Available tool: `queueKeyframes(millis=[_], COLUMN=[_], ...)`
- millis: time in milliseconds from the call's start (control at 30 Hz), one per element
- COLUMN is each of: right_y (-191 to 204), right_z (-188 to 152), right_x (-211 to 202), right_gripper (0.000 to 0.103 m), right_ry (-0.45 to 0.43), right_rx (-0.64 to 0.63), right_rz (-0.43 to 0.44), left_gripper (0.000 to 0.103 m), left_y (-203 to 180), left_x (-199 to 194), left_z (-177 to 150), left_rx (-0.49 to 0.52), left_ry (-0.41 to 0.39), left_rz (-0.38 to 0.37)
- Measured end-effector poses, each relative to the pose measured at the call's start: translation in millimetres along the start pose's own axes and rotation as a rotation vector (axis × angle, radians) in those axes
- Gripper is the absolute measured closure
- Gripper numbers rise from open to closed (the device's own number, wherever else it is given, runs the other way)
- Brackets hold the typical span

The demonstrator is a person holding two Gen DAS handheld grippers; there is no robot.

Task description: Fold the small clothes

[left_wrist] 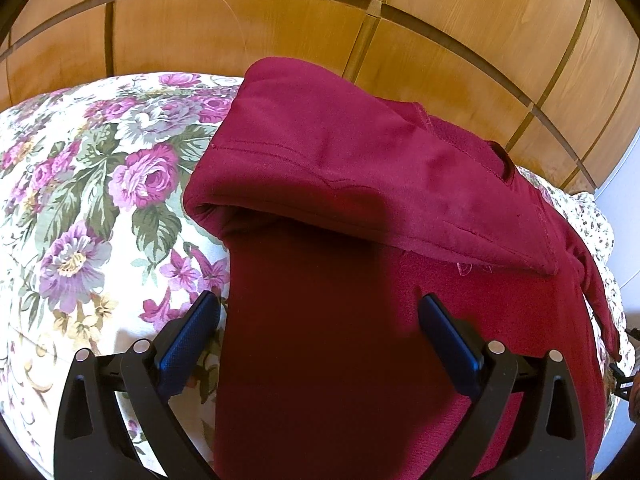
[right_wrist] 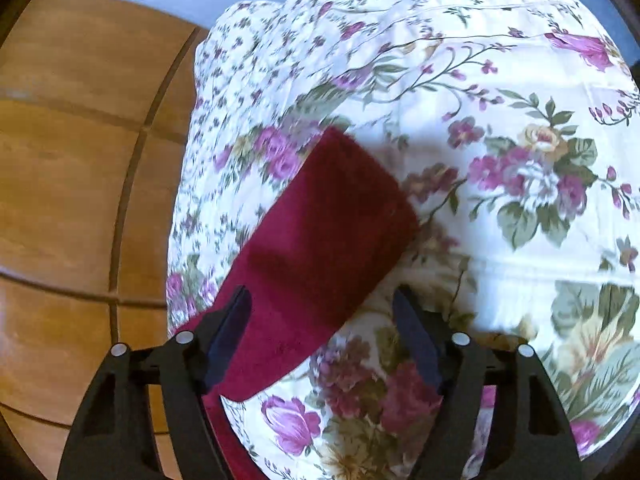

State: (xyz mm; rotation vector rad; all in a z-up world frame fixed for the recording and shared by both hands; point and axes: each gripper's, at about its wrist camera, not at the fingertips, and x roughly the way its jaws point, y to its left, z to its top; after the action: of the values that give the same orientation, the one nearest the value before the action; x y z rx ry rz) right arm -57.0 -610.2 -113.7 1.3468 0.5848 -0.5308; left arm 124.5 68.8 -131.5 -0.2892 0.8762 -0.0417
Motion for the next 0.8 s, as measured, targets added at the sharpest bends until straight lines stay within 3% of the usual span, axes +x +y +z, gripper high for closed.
queueKeyframes(millis=[267,400,433,800], right_y=[2.6,7.5,9.0,64.9], right_z=[11.9,11.0,9.7,-11.3], right_x=[10.1,20.5,21.5,5.8], right_gripper=[0.055,0.09,0.093,0.094], right_ry=[-0.035,-0.024,-0.024,-0.059], right_rx=[-0.018,-0.034,-0.034,-0.168], right_rz=[-0.02,-0.013,-0.009,0.1], left_gripper=[0.004,0.004,0.004,0.004], left_y=[0.0,-0.1,0.0,-1.0], left_x=[0.1,0.7,0.9,1.5], left_z=[-0.6,-0.3,-0.3,-0.2], left_rx=[0.0,-0.001,-0.002,0.005], left_ry=[0.0,0.0,0.0,0.004], left_rz=[0.003,0.0,-0.002,0.008])
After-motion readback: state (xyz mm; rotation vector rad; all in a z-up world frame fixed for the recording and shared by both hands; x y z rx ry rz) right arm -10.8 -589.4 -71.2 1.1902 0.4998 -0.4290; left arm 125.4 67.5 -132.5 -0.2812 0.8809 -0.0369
